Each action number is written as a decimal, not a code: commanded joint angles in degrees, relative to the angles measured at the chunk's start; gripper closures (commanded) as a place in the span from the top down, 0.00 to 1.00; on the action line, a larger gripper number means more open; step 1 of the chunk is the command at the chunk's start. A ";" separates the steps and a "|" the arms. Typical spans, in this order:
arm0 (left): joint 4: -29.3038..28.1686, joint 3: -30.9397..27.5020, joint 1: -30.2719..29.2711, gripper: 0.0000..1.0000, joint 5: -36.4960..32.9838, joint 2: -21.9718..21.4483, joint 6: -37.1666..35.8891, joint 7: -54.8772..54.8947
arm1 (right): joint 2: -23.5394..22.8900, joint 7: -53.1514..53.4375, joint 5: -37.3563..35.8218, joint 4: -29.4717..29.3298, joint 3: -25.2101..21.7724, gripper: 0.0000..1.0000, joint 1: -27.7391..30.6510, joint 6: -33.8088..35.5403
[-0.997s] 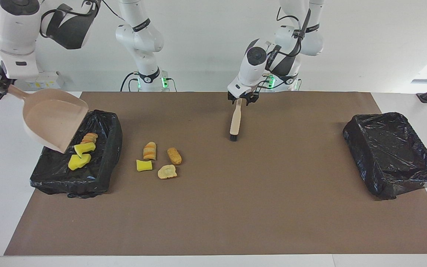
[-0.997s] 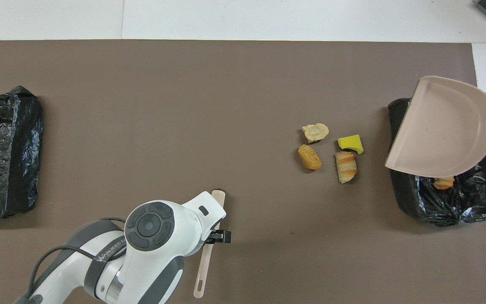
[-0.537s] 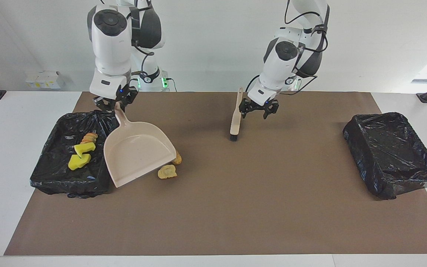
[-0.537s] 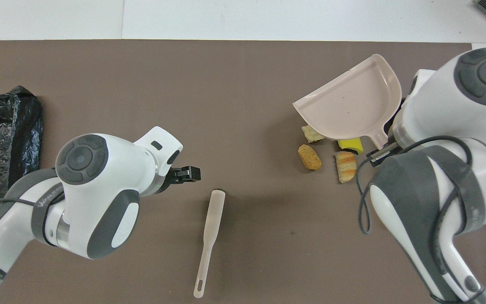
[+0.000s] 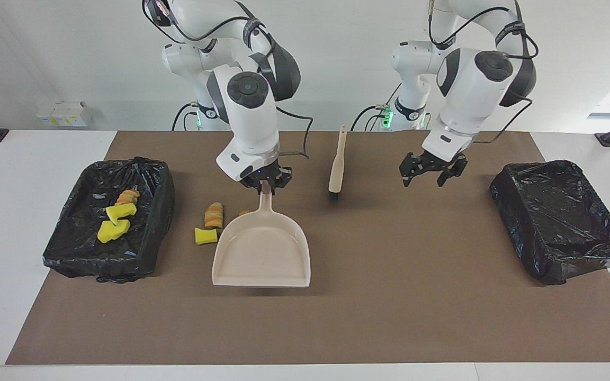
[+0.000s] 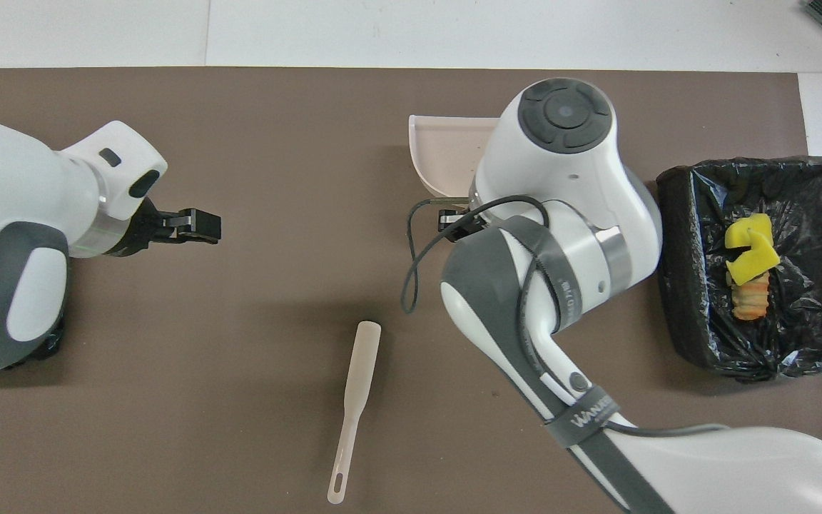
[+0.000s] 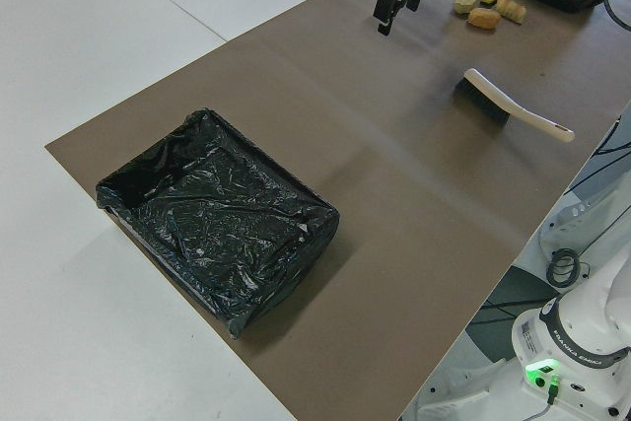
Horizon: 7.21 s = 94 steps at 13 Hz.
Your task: Sweep and dump trash in bin
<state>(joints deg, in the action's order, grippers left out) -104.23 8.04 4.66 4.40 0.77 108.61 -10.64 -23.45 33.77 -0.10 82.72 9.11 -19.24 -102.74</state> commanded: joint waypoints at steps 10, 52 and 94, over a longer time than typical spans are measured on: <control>8.26 -1.09 -12.04 1.00 1.05 -1.29 -9.91 16.08 | -17.69 9.03 0.19 -10.12 -0.41 0.26 -12.31 -17.42; 11.07 -4.52 1.39 1.00 -3.18 2.38 -7.48 19.94 | 28.77 13.54 18.82 40.07 1.44 0.00 -15.67 -12.53; 2.20 -5.31 14.15 0.00 -6.34 10.13 5.57 56.31 | 20.91 -7.23 -9.32 45.61 1.97 0.00 12.48 -9.57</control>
<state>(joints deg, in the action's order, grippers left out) -100.74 2.35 18.95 -1.35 12.42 115.78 39.74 -0.21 24.83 -10.87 128.71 10.42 -6.74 -109.33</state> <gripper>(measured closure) 0.670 0.740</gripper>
